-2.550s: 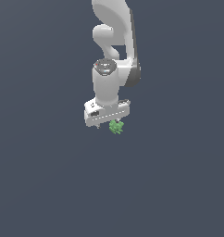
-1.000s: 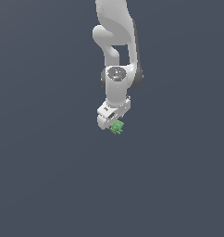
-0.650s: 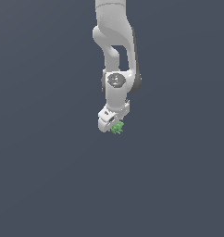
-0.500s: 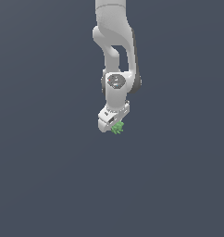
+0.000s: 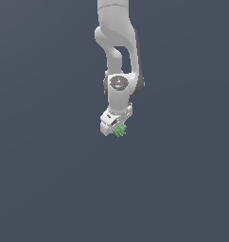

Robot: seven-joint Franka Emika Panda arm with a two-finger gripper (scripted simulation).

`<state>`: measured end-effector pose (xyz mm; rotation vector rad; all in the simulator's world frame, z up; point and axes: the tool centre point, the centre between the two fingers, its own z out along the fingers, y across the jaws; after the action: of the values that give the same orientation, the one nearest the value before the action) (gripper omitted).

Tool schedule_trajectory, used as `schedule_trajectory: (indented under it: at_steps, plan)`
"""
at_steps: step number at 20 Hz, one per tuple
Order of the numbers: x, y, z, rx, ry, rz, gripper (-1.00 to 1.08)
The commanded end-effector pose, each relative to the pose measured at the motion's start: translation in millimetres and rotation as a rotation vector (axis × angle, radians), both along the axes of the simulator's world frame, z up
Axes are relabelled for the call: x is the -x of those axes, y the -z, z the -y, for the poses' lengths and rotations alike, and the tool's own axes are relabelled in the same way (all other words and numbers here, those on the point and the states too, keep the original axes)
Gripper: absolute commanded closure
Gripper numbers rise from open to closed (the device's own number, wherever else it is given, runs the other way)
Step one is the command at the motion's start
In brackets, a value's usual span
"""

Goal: Pick up the object and move it to a goal position.

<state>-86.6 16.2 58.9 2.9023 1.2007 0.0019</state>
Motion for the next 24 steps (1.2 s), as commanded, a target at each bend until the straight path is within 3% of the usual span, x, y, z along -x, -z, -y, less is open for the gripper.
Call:
schedule_trajectory:
  at_steps: [1, 9, 24]
  plan:
    - [0, 0, 0, 0.0, 0.0, 0.0, 1.08]
    - [-14, -1, -25, 0.0, 0.0, 0.0, 1.08]
    - [-75, -6, -127, 0.0, 0.0, -0.001, 1.08]
